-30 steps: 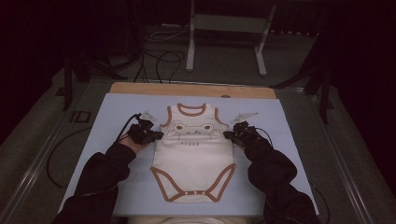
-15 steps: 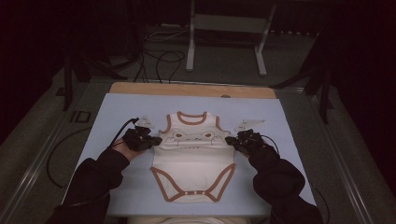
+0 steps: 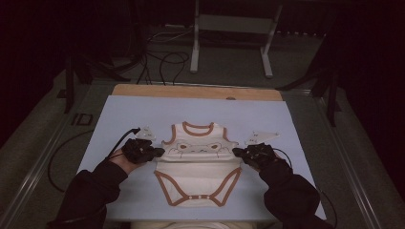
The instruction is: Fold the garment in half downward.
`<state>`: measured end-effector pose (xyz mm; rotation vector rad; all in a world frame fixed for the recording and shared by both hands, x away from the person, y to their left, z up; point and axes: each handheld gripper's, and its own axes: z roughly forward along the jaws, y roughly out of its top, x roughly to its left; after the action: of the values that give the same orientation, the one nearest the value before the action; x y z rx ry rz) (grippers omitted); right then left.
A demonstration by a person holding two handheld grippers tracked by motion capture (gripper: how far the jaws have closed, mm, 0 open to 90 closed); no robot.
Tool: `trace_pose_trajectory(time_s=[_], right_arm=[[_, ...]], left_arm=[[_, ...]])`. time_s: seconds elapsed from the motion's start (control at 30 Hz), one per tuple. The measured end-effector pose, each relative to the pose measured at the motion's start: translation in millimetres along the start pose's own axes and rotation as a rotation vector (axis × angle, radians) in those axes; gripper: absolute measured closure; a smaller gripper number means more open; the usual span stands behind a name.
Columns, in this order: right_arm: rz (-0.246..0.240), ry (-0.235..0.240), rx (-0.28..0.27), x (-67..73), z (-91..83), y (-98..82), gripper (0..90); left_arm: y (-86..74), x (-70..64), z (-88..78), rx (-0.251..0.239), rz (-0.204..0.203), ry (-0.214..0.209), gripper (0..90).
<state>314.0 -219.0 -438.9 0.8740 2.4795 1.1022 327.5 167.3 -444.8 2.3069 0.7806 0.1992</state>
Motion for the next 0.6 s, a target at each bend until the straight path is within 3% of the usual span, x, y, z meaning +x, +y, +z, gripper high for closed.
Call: trace_pose_trajectory(time_s=[0.6], right_arm=[[0.01,0.04,0.038,21.4,-6.7,-29.7,90.0]], left_arm=[[-21.8,-34.7,-5.3,0.01,0.059,-0.01,89.8]])
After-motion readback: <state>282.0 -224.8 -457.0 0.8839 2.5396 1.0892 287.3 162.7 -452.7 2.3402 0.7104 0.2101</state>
